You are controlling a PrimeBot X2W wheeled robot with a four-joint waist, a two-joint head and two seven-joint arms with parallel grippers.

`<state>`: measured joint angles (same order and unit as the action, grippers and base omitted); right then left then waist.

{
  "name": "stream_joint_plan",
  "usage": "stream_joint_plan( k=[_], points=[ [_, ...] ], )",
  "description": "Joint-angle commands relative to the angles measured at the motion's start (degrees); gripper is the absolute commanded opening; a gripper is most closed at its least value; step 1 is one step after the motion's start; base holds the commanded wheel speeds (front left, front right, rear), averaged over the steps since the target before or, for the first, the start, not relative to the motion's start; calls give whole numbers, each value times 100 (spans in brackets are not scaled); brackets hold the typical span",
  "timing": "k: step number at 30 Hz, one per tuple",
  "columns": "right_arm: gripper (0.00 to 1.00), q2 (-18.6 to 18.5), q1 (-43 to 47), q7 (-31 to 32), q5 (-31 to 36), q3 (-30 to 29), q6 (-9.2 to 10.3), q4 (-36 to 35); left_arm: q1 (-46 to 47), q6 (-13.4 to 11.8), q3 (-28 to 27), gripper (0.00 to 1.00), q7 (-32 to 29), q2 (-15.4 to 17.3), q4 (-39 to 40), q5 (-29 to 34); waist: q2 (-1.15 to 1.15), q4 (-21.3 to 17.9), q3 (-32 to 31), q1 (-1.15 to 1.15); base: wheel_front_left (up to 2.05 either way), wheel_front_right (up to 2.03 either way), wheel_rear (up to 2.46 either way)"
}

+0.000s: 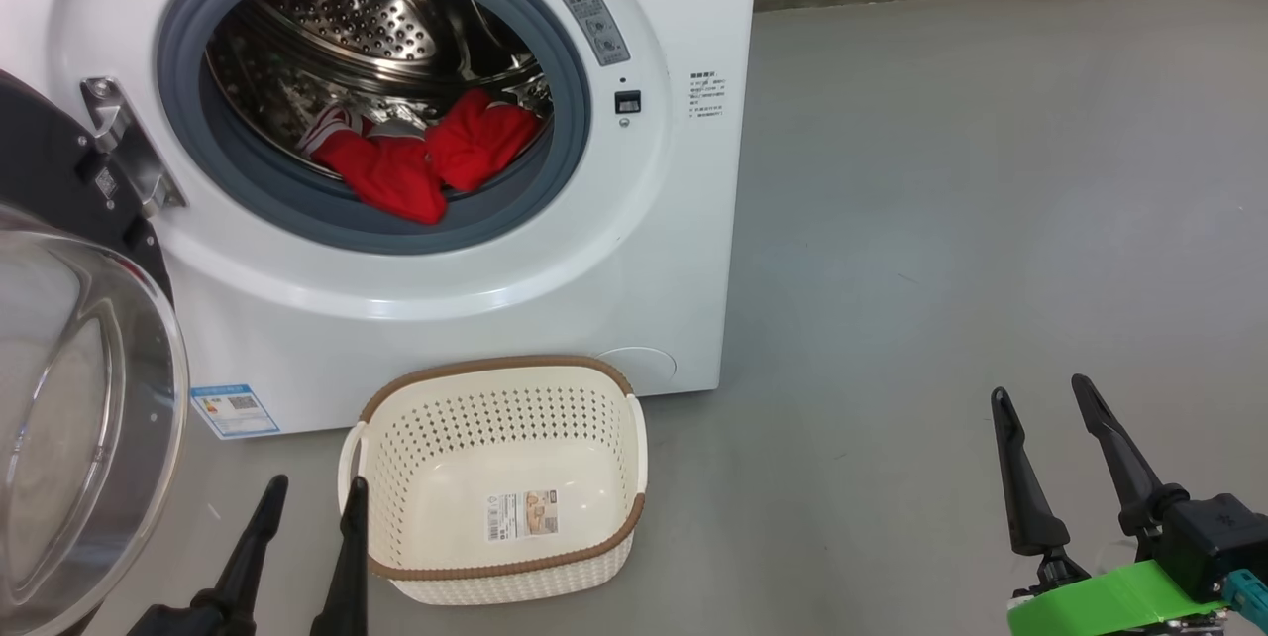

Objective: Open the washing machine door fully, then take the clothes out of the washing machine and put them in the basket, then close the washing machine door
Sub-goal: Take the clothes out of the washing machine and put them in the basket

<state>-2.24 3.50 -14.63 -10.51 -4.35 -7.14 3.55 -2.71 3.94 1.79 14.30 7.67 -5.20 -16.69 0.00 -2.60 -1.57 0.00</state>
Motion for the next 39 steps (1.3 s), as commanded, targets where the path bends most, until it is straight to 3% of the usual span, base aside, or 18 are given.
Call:
stream_joint_plan(
  k=[1, 22, 39],
  points=[
    [100, -64, -127, -37, 23, 166, -35, -166, 147, -50, -215, 100, 69, 54, 111, 83, 0, 5, -2, 0, 4, -4, 0],
    [100, -64, -158, -37, 30, 193, -35, -135, 157, 71, -166, 100, 70, 8, 285, 18, 0, 101, -3, 0, 106, -106, 0],
    [100, -64, -214, -37, 7, 245, -35, -143, 219, 64, -236, 100, 70, -57, 249, 86, 0, 69, 37, 0, 8, -8, 0]
  ],
)
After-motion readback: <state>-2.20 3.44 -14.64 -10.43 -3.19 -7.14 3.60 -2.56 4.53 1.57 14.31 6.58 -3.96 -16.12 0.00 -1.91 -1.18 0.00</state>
